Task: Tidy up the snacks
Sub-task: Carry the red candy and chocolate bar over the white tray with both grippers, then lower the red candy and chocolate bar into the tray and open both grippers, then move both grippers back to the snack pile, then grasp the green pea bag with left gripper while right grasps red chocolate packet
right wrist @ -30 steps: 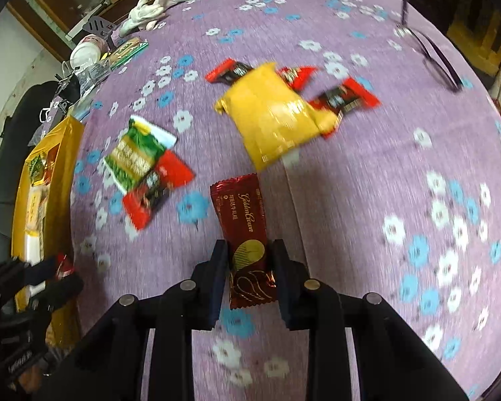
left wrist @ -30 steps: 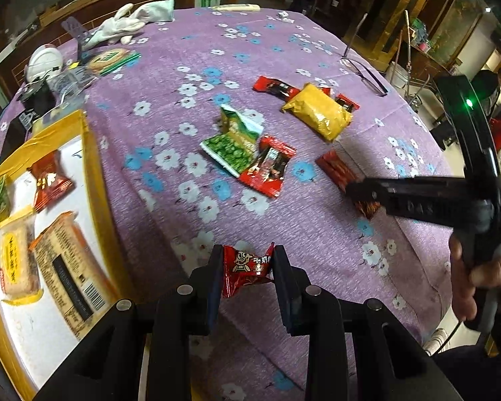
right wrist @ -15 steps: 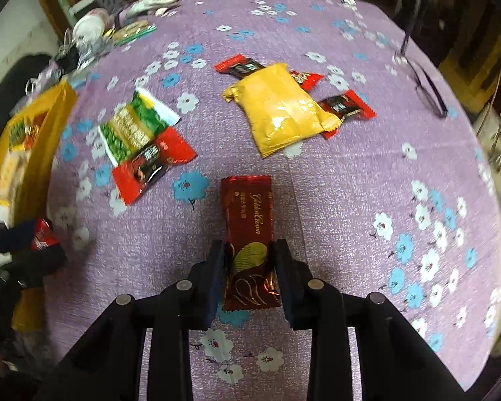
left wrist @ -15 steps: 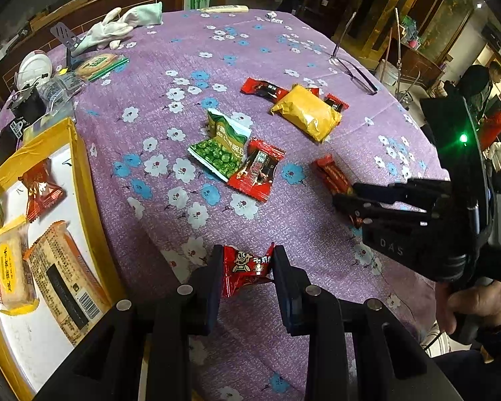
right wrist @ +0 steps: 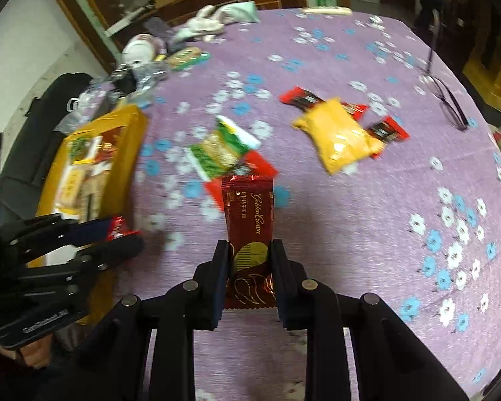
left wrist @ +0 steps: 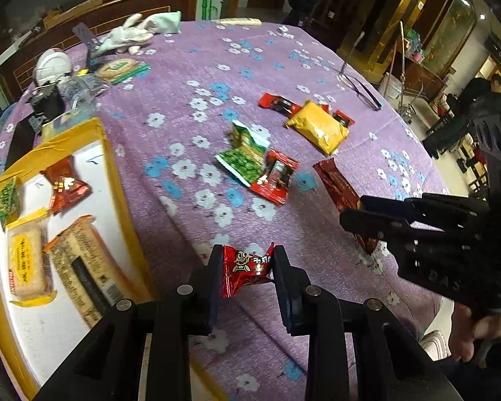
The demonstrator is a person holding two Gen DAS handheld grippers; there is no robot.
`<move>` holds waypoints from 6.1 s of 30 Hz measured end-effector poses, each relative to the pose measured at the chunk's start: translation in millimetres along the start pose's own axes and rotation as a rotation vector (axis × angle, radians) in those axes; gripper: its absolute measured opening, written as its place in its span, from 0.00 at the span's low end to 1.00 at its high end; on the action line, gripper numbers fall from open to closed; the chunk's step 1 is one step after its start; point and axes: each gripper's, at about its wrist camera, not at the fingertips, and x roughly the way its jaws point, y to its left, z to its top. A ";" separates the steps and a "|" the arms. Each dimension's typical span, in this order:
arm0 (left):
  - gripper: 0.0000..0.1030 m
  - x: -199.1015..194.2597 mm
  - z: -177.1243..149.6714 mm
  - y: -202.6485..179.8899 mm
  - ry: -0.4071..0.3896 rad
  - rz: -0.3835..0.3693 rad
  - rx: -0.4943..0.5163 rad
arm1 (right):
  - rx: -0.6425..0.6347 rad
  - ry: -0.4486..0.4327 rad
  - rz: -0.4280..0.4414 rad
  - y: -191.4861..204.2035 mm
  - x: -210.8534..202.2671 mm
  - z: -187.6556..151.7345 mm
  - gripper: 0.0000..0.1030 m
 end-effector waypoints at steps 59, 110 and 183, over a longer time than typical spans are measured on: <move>0.29 -20.6 -69.2 173.7 0.033 0.178 -0.272 | -0.229 0.178 0.129 226.4 117.4 60.3 0.23; 0.47 -41.8 -73.0 142.8 -0.055 0.432 -0.186 | -0.170 0.122 0.193 193.7 73.3 54.2 0.31; 0.61 67.2 90.2 -18.6 0.053 0.278 0.159 | 0.319 0.151 -0.091 -76.2 23.0 -27.7 0.25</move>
